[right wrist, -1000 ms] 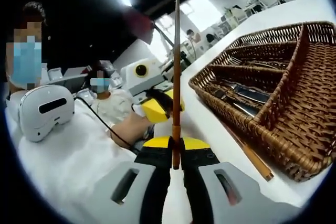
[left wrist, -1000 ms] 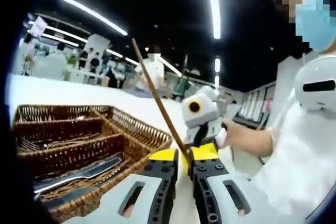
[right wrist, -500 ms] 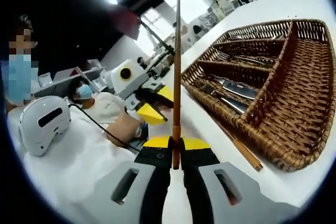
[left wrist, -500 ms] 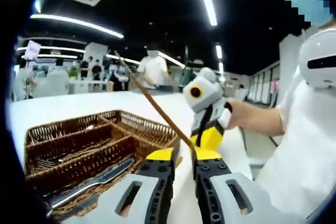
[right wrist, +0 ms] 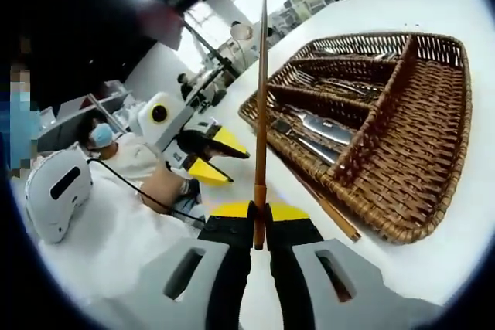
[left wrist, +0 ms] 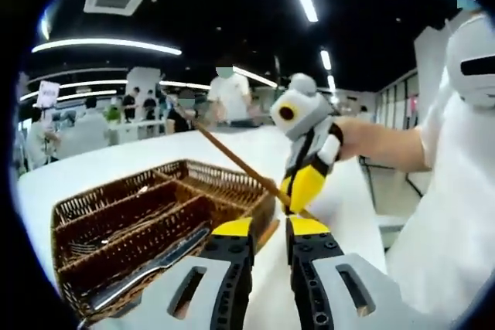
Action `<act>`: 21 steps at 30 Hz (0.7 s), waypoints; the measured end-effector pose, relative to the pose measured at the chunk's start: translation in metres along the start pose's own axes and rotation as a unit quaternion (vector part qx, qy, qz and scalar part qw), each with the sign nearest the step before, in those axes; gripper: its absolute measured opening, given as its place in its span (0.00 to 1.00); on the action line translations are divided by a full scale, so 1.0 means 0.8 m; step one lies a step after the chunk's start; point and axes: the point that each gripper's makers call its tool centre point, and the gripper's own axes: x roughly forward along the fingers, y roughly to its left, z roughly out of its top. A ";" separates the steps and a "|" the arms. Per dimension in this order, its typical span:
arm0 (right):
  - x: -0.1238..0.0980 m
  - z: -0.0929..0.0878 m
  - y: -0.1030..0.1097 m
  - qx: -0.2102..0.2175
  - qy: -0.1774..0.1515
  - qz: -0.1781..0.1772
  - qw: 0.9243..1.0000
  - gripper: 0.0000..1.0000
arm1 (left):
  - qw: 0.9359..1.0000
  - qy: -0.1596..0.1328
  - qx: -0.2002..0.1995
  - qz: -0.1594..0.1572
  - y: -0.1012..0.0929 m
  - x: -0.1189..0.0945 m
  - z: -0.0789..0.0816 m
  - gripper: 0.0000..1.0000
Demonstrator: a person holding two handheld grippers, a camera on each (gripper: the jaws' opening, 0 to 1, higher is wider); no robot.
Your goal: Arrange the knives, forks, and spoons in their matching storage slots by inserting each utensil handle-first until every utensil is classified and aligned in the correct compartment
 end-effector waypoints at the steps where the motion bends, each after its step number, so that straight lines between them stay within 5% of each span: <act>1: -0.001 0.001 -0.002 0.001 0.001 -0.005 1.000 0.05 | 1.000 0.000 0.001 0.001 0.000 -0.001 0.000 0.14; 21: -0.031 0.022 -0.020 0.077 0.020 -0.068 0.994 0.06 | 1.000 0.006 0.016 0.010 0.003 -0.013 0.002 0.14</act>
